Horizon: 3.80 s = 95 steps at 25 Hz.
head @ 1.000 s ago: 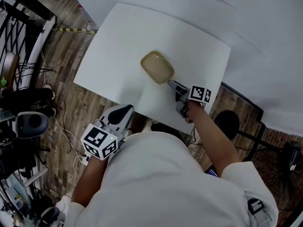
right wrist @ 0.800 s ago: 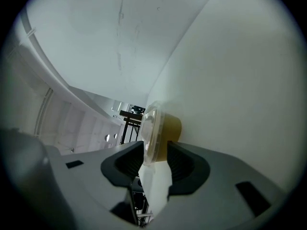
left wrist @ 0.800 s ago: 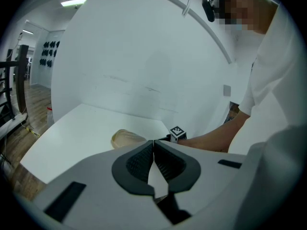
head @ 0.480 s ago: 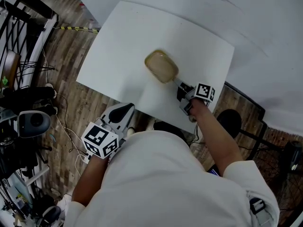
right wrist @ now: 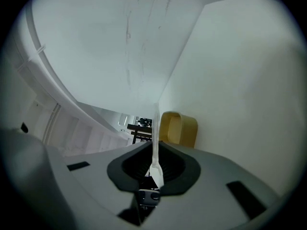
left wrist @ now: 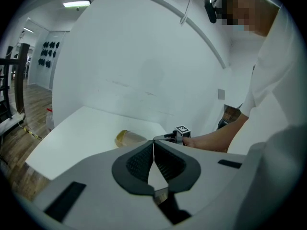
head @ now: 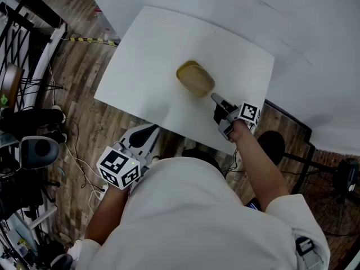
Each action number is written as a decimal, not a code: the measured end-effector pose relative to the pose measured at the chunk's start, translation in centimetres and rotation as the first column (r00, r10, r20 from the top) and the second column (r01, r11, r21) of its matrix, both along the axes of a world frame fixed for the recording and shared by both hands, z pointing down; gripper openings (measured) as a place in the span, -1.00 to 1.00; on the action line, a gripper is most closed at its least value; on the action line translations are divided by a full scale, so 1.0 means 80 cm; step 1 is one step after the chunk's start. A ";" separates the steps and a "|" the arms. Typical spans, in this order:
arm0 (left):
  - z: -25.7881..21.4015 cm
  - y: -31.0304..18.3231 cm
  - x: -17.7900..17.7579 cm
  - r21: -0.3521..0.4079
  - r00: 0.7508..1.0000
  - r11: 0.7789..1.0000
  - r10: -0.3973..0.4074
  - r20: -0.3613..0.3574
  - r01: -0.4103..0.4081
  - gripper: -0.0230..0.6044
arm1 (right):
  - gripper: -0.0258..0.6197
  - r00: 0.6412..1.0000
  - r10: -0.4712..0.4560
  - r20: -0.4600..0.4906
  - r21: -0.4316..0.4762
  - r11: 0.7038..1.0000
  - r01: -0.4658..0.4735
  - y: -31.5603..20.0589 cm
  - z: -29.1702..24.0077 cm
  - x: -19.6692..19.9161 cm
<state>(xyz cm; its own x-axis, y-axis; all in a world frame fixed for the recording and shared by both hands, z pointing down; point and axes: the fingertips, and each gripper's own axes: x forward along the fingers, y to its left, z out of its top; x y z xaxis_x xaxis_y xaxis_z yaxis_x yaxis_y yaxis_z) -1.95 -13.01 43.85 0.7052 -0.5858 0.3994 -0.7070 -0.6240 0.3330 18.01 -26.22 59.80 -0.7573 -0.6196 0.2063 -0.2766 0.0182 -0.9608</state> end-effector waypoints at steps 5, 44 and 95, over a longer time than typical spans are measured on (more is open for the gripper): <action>-0.005 0.024 -0.023 0.016 1.000 1.000 0.018 -0.024 -0.018 -0.87 | -0.79 0.999 0.032 0.010 0.037 0.999 -0.033 0.028 -0.026 -0.011; 0.019 0.225 -0.167 0.035 0.986 0.990 0.142 -0.090 -0.140 -0.87 | -0.80 0.993 0.028 0.112 0.189 0.981 -0.049 0.355 -0.188 -0.177; 0.020 0.241 -0.171 0.034 0.990 0.994 0.107 -0.089 -0.105 -0.87 | -0.81 0.995 -0.029 0.100 0.231 0.973 0.005 0.357 -0.196 -0.193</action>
<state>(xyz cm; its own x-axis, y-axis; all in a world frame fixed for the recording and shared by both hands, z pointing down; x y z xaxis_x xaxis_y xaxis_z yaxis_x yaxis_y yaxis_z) -15.63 6.26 45.45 0.7963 -0.5164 0.3150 -0.6042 -0.7040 0.3733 2.56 2.31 44.13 -0.7778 -0.6282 -0.0186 -0.1756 0.2456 -0.9533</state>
